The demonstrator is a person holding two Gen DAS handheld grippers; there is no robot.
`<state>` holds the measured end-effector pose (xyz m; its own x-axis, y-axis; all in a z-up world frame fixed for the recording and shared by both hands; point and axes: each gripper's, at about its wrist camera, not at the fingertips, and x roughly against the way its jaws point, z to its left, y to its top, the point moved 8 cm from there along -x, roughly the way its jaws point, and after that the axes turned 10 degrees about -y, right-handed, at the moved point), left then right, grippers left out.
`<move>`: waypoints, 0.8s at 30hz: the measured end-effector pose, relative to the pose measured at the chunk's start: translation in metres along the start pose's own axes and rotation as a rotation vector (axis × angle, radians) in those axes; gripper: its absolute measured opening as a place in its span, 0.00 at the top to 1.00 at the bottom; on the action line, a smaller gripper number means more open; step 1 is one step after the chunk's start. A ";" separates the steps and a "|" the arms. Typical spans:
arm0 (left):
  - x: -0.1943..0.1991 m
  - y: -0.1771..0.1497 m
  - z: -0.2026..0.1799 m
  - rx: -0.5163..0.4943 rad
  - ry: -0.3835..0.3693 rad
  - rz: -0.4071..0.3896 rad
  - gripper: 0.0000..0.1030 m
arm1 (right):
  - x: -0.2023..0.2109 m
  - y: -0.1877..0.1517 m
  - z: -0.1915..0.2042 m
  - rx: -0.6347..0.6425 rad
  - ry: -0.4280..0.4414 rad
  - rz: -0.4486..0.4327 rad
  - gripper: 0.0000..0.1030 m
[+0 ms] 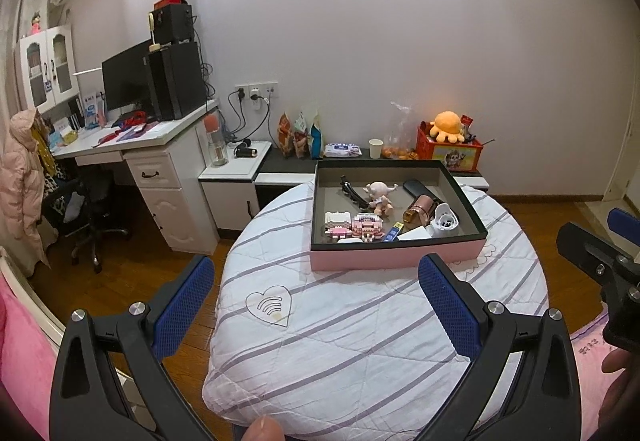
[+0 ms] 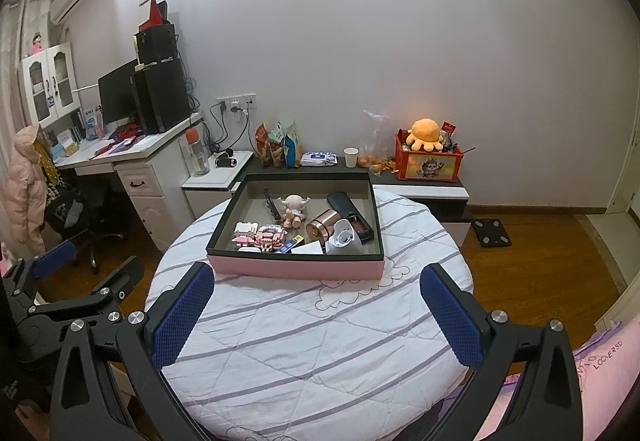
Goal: Organize rigid objects
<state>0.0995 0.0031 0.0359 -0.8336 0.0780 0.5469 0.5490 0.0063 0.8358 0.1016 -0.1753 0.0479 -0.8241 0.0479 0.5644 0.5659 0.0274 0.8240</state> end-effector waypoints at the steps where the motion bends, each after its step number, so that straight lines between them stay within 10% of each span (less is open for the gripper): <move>1: 0.000 0.000 0.000 0.001 -0.001 0.000 0.00 | 0.000 0.000 0.000 0.001 0.001 -0.001 0.00; 24: -0.002 0.001 -0.004 -0.014 -0.025 0.023 0.00 | 0.001 -0.001 0.000 -0.002 0.007 0.001 0.00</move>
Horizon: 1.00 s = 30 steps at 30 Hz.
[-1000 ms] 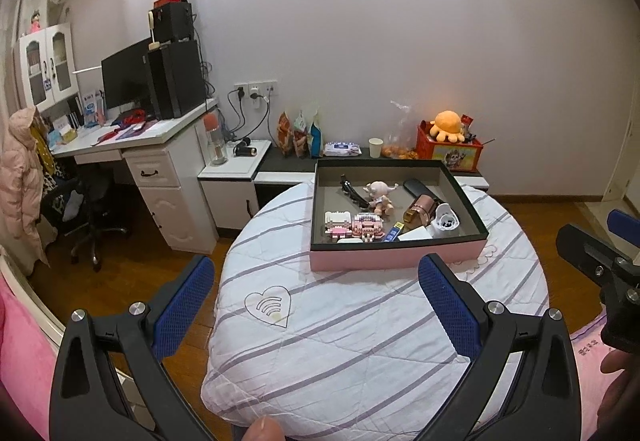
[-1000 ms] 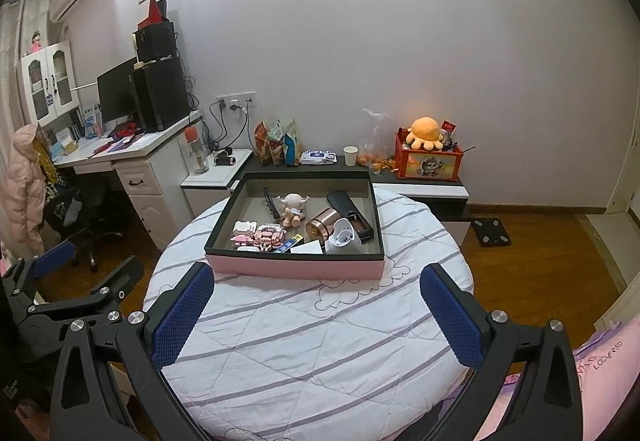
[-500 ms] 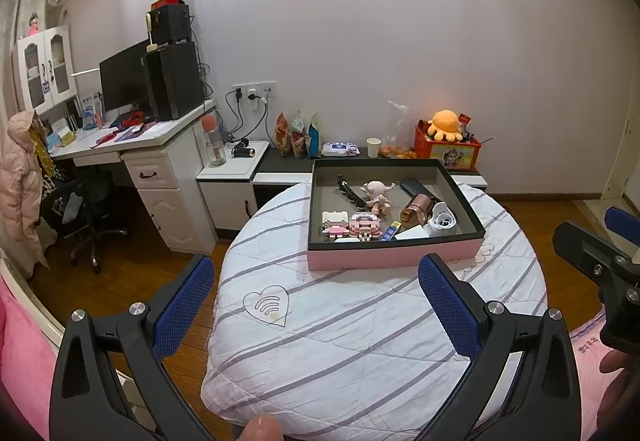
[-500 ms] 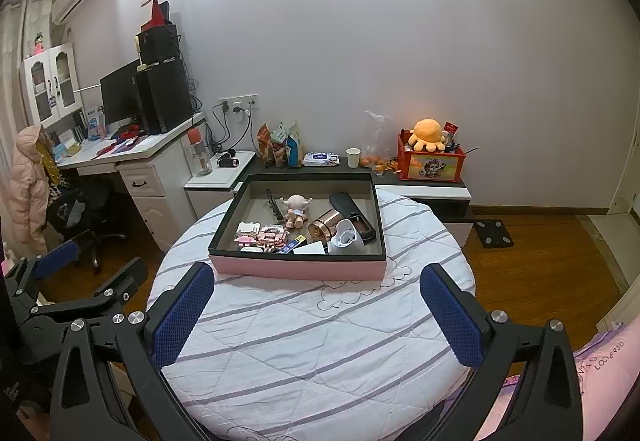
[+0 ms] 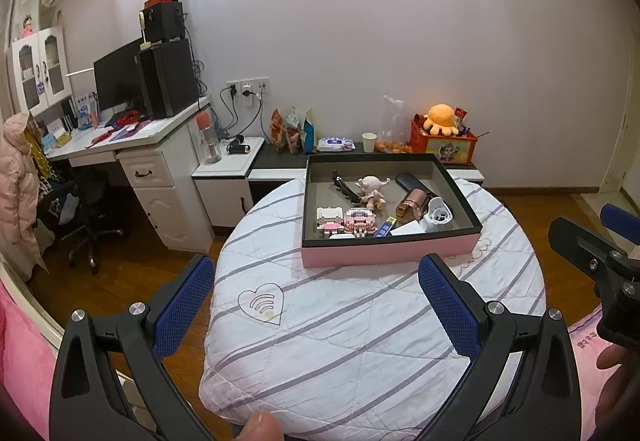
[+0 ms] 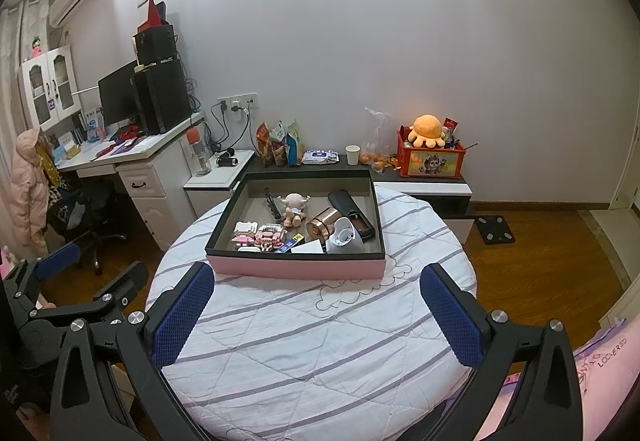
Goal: Organize rigid objects
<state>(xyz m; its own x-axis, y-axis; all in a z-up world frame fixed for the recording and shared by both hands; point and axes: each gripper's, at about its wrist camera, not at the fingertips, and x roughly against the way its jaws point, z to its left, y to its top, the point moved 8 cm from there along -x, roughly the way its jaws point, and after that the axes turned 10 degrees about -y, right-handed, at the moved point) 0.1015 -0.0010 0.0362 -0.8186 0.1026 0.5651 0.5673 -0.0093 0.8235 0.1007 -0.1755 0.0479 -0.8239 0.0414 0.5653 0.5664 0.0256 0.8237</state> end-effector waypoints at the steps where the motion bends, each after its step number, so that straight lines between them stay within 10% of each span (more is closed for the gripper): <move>1: -0.001 -0.001 0.000 0.001 -0.001 0.001 0.00 | 0.001 0.000 0.001 0.000 0.001 -0.001 0.00; 30: -0.004 -0.003 -0.005 -0.004 -0.030 0.029 0.00 | 0.000 0.000 0.000 -0.003 0.000 0.002 0.00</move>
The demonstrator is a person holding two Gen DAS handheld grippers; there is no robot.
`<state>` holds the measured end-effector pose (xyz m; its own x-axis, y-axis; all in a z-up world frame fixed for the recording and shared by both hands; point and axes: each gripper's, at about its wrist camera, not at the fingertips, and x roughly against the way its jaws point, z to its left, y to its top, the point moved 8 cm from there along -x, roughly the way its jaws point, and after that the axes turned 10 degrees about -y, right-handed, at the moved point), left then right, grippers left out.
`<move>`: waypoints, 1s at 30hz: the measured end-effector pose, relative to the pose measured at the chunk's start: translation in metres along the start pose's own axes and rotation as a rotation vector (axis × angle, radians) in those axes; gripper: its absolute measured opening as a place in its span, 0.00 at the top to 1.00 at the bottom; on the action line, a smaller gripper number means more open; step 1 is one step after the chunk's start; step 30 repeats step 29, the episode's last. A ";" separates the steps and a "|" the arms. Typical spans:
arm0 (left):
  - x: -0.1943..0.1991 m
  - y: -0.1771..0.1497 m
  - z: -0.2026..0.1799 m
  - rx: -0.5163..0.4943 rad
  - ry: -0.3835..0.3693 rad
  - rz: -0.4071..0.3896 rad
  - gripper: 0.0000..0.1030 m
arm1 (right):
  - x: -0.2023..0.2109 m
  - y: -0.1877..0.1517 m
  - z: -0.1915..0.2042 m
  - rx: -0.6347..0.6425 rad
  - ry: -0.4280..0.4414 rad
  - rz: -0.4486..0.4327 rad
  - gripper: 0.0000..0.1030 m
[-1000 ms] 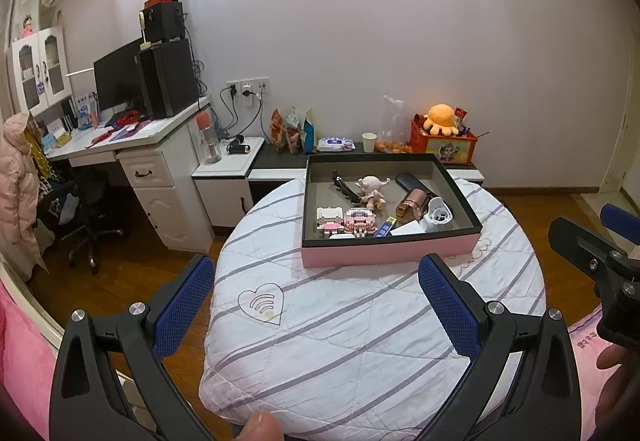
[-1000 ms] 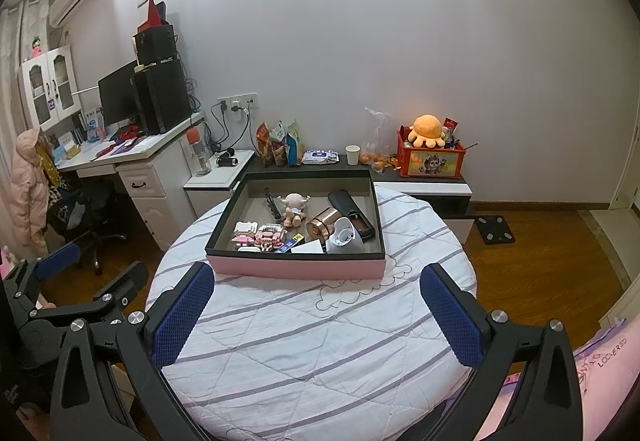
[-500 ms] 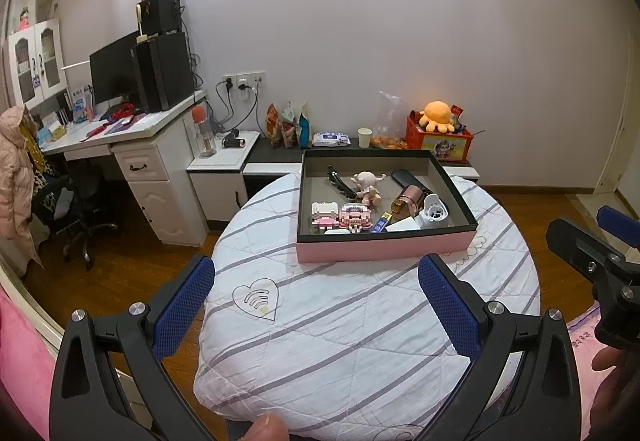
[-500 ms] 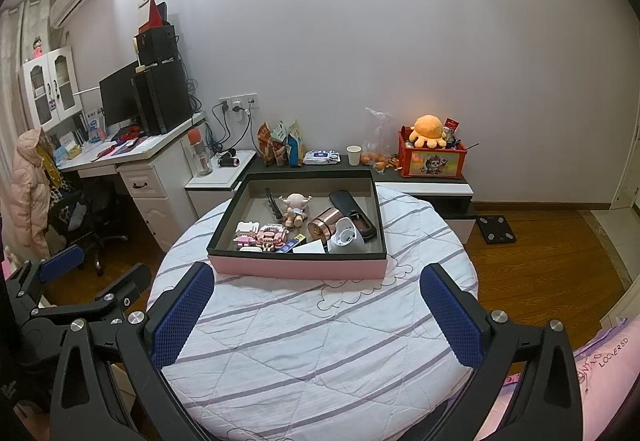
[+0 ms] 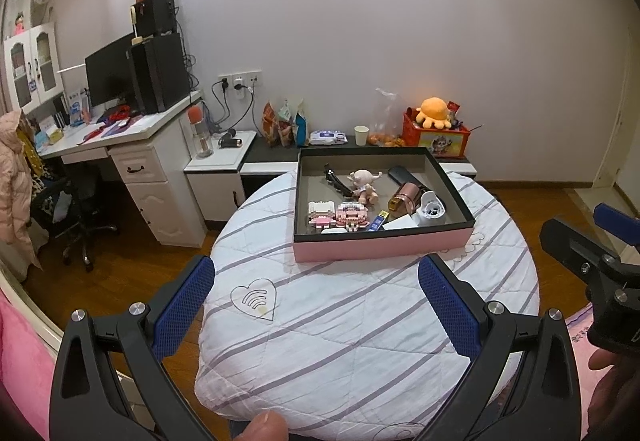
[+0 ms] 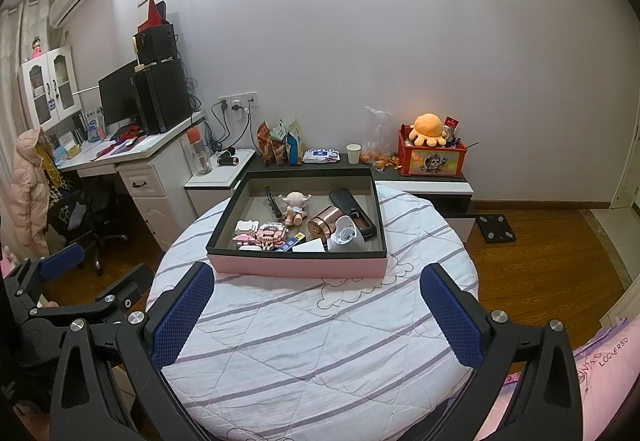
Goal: Organize rigid objects
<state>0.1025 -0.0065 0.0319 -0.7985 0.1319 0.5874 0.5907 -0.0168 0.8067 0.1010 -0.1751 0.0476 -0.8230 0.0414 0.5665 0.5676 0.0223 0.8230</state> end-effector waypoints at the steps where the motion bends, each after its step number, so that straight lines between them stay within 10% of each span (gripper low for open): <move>1: 0.000 0.000 0.000 -0.001 -0.001 0.000 0.00 | 0.001 0.000 0.001 0.000 0.000 0.000 0.00; 30: 0.001 0.006 -0.008 -0.021 -0.032 -0.016 0.00 | -0.001 -0.006 0.001 -0.003 -0.001 0.008 0.00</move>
